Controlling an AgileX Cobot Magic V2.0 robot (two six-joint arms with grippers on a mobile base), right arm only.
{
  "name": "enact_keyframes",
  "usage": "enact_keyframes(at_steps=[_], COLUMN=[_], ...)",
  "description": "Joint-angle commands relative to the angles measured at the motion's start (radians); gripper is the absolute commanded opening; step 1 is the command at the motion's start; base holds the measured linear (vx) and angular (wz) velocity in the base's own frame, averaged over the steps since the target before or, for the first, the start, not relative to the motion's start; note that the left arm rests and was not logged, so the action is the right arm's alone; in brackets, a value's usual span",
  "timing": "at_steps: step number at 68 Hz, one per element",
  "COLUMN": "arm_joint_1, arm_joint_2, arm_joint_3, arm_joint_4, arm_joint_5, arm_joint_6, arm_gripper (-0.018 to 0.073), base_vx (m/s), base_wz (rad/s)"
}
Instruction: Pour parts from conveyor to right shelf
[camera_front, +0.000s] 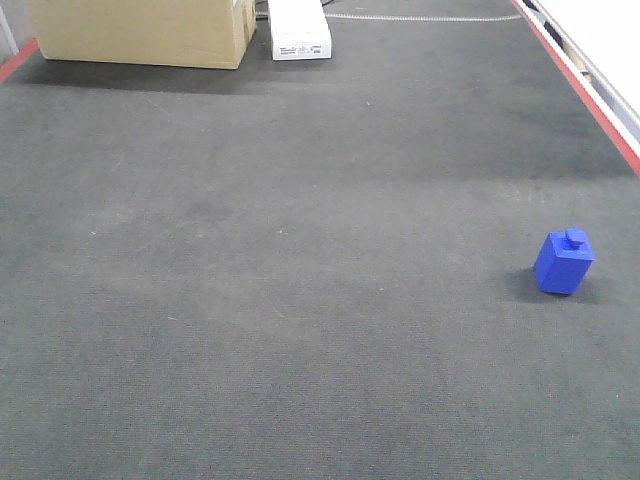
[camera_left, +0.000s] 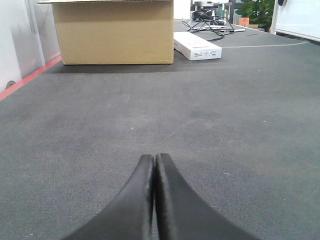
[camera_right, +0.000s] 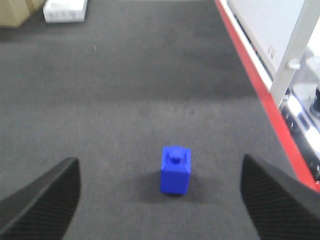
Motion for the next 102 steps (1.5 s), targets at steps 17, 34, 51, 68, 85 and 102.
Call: enact_keyframes(at_steps=[17,34,51,68,85,102], arm_joint_1=[-0.014,-0.014,-0.068,-0.093,-0.091,-0.091], arm_joint_2=[0.163,0.453,0.740,0.959,1.098,1.190], arm_joint_3=[-0.176,-0.462,-0.735,-0.964,-1.059,-1.059], arm_joint_4=[0.047,0.023,0.027,0.051,0.090,0.079], arm_joint_5=[0.251,0.545,0.734,0.819,0.819,0.819], arm_joint_6=[0.050,0.042,-0.034,-0.138,-0.198,-0.211], arm_gripper=[0.0649,0.0640,0.0629,0.0621,0.0613,0.0605], base_vx=[0.00,0.00,0.00,0.00,0.00,0.00], base_wz=[0.00,0.00,0.00,0.00,0.00,0.00])
